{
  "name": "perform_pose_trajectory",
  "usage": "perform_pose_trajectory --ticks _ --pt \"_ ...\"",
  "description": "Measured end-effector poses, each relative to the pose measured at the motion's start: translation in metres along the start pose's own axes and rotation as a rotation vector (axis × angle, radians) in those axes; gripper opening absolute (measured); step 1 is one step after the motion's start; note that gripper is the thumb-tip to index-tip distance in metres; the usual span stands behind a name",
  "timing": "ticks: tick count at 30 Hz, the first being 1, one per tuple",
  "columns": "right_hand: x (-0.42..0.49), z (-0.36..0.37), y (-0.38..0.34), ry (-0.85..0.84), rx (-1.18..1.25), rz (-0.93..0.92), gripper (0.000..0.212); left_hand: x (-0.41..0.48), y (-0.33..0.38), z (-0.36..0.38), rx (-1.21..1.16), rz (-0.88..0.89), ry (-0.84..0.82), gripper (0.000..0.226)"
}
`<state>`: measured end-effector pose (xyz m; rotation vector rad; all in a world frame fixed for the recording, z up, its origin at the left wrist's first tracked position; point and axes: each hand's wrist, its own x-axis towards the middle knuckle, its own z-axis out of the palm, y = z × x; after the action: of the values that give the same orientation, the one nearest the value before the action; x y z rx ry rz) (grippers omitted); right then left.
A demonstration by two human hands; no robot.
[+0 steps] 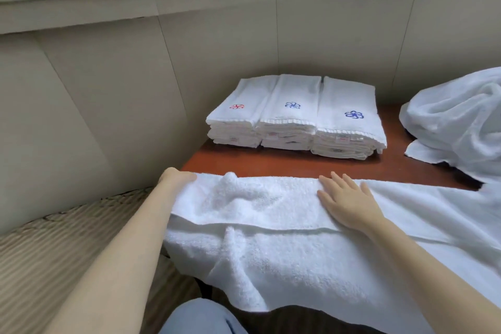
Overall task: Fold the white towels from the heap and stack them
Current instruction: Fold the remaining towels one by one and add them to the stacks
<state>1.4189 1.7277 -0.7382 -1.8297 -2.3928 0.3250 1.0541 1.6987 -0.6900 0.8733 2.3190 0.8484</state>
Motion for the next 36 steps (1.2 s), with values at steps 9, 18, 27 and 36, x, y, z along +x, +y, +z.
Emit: perform_pose_trajectory --ticks 9,18,27,36 --pt "0.022 -0.004 0.009 0.375 0.018 -0.058 0.012 0.043 0.022 -0.007 -0.416 0.170 -0.164 0.026" --pt "0.049 -0.011 0.008 0.452 -0.098 0.072 0.015 0.062 0.011 0.013 -0.028 0.261 0.215 0.031" --pt "0.028 -0.001 0.009 -0.022 -0.051 -0.104 0.058 0.054 -0.001 0.021 0.385 0.101 0.319 0.040" --pt "0.029 -0.004 0.012 -0.009 -0.022 -0.115 0.058 0.041 0.000 -0.001 0.133 0.161 -0.050 0.028"
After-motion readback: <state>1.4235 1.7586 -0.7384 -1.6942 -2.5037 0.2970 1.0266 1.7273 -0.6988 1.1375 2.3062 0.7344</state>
